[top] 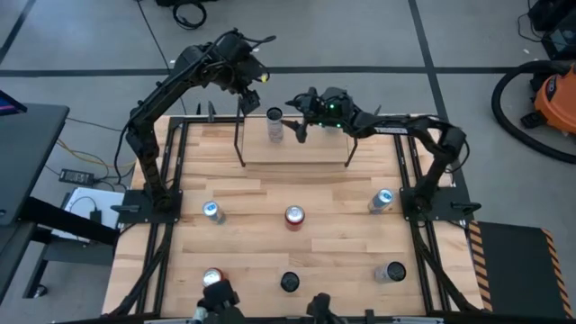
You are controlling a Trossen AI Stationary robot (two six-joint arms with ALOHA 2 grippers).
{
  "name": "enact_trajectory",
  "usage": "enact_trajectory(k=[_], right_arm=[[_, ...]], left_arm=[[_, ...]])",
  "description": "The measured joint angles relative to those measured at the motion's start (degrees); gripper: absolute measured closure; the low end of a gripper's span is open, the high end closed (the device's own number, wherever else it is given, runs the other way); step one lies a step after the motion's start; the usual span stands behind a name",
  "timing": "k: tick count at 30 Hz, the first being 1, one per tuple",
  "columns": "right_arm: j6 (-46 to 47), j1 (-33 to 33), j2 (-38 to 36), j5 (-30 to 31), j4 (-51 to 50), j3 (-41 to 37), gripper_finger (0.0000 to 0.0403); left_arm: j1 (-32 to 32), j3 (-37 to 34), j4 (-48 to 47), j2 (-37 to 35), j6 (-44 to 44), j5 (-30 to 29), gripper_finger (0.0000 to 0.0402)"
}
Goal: Place canned beverage on shelf
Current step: Put the top white-pink soda can on the shelf
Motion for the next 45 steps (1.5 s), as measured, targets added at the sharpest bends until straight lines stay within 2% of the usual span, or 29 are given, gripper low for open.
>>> enact_trajectory(k=[12,20,29,39,45], right_arm=[[1.4,1.2,6.0,1.8,7.8,0.1,0.007],[1.4,1.2,5.9,4.4,8.2,0.1,0.007],[1.4,2.5,5.9,4.2,7.9,0.1,0.007],[1.6,3.3,5.9,10.3,7.8,0.1,0.007],[3.0,3.4,5.9,10.4,7.8,0.1,0.007]], left_arm=[[0.0,0.0,0.3,0.0,-0.1,0.0,0.0111],[-0.1,0.0,0.3,0.0,-0.5,0.0,0.0111],[-0.1,0.0,0.3,0.0,-0.5,0.0,0.0111],[-0.1,0.0,0.3,0.0,-1.6,0.0,0.0111],[-0.1,0.0,0.3,0.0,-1.6,0.0,0.0111]])
